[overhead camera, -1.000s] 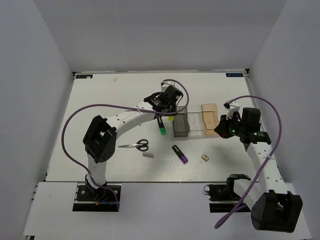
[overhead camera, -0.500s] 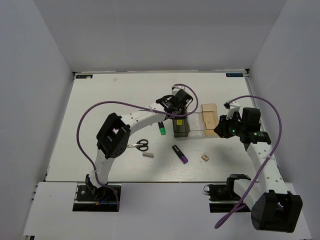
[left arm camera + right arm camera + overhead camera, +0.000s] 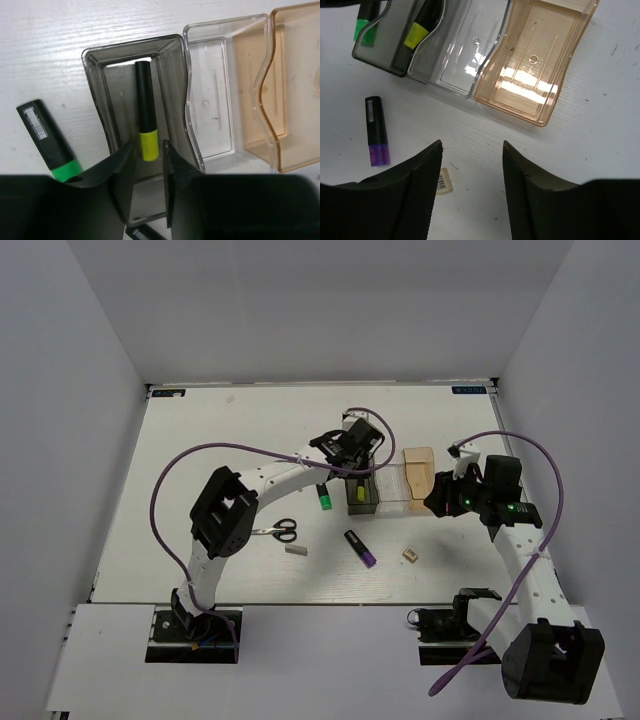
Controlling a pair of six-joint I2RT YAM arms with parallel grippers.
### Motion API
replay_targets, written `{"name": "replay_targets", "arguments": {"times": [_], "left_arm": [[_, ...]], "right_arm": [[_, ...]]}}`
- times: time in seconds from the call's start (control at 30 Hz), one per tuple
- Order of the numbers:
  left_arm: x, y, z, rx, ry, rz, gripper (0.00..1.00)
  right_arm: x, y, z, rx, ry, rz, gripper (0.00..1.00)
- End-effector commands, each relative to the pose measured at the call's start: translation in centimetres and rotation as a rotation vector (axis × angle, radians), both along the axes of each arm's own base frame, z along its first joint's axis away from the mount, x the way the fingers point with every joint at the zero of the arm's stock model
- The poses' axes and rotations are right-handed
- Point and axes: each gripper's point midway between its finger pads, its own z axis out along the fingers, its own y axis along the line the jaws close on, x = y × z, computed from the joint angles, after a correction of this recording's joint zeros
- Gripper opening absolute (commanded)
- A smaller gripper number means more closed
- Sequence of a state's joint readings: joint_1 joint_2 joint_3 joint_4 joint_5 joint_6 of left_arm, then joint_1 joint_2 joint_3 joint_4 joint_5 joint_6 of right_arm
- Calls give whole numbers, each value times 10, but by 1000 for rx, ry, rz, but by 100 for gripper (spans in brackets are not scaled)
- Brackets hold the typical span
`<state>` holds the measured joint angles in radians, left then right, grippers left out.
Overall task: Sort the stationery into containers
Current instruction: Place the pen in the storage box, then pick up the pen from the center of the board.
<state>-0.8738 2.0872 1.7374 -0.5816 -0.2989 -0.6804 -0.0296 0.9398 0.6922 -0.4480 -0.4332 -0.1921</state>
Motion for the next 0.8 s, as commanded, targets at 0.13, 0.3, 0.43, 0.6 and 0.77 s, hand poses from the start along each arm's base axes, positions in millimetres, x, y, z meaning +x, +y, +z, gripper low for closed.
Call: {"name": "replay_targets", "arguments": {"times": [0.13, 0.3, 0.43, 0.6, 0.77], "left_arm": [[-15, 38, 72, -42, -151, 46, 4], [-16, 109, 56, 42, -144, 222, 29], [-23, 133, 17, 101, -28, 254, 54], [-10, 120, -13, 118, 34, 246, 55], [5, 102, -22, 120, 56, 244, 55]], "right_arm": [[-18, 36, 17, 98, -6, 245, 48], [-30, 59, 18, 107, -15, 372, 47], [-34, 71, 12, 70, -9, 408, 51], [-35, 77, 6, 39, 5, 423, 52], [-34, 77, 2, 15, 11, 421, 54]]}}
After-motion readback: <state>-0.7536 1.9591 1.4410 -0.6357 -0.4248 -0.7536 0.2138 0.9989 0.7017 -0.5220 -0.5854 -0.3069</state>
